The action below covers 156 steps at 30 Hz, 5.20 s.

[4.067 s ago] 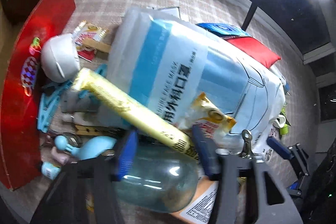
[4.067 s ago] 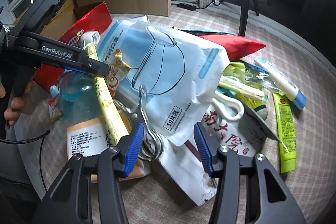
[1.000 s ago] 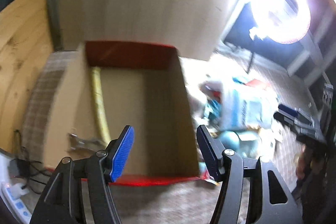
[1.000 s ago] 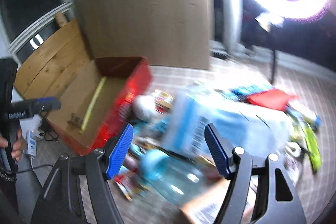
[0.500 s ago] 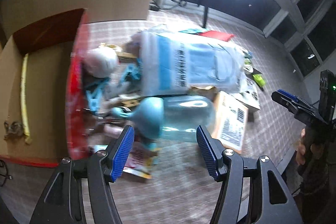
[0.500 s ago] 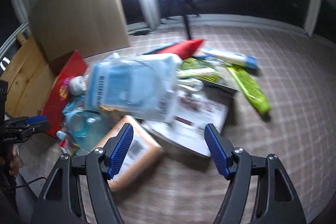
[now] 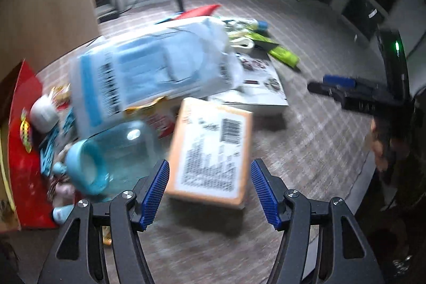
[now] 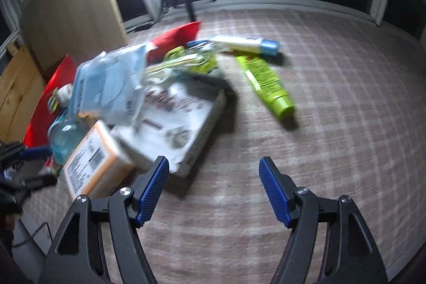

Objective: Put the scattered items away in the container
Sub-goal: 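Move the left tool back to the tan packaged block, then grasp the tan block with the left gripper while the right gripper grasps the green tube, then carry the tan block and green tube into the box and release both, then move both tools back over the pile toward the red pouch and lotion bottle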

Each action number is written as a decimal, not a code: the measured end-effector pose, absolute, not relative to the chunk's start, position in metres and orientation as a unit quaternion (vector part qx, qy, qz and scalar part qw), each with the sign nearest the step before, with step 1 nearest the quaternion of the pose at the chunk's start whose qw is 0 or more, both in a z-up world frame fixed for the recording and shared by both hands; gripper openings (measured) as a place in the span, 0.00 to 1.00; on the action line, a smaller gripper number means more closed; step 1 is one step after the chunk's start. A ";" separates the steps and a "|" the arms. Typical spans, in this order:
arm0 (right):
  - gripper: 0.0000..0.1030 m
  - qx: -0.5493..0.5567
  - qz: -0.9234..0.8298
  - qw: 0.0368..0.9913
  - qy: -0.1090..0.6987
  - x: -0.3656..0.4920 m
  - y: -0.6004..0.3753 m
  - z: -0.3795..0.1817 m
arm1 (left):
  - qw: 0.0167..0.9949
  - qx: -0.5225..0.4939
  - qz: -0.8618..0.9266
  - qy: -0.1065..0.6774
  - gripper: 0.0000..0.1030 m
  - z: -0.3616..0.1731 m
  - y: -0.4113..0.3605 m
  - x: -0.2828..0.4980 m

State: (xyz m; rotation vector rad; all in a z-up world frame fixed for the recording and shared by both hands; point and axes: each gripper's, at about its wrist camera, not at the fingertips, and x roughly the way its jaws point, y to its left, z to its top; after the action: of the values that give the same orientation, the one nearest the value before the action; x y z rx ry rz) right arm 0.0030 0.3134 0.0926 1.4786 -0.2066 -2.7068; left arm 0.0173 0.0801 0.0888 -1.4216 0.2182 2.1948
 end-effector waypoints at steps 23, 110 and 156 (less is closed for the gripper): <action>0.67 0.528 -0.846 0.040 0.059 -0.131 0.358 0.045 | 0.226 -0.547 0.778 0.209 0.80 0.046 0.133 -0.013; 0.41 0.425 -0.860 0.280 0.030 -0.155 -0.170 0.155 | 0.043 -0.484 0.871 -0.070 0.62 0.107 -0.298 -0.104; 0.58 0.418 -0.882 0.217 -0.026 -0.058 0.050 0.173 | 0.104 -0.444 0.890 -0.012 0.67 0.166 -0.188 0.006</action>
State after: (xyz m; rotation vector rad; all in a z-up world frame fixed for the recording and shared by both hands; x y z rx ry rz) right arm -0.0580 0.0500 0.1735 1.1577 -0.0717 -2.4419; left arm 0.0059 -0.1882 0.1659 -1.3105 -0.0361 2.6234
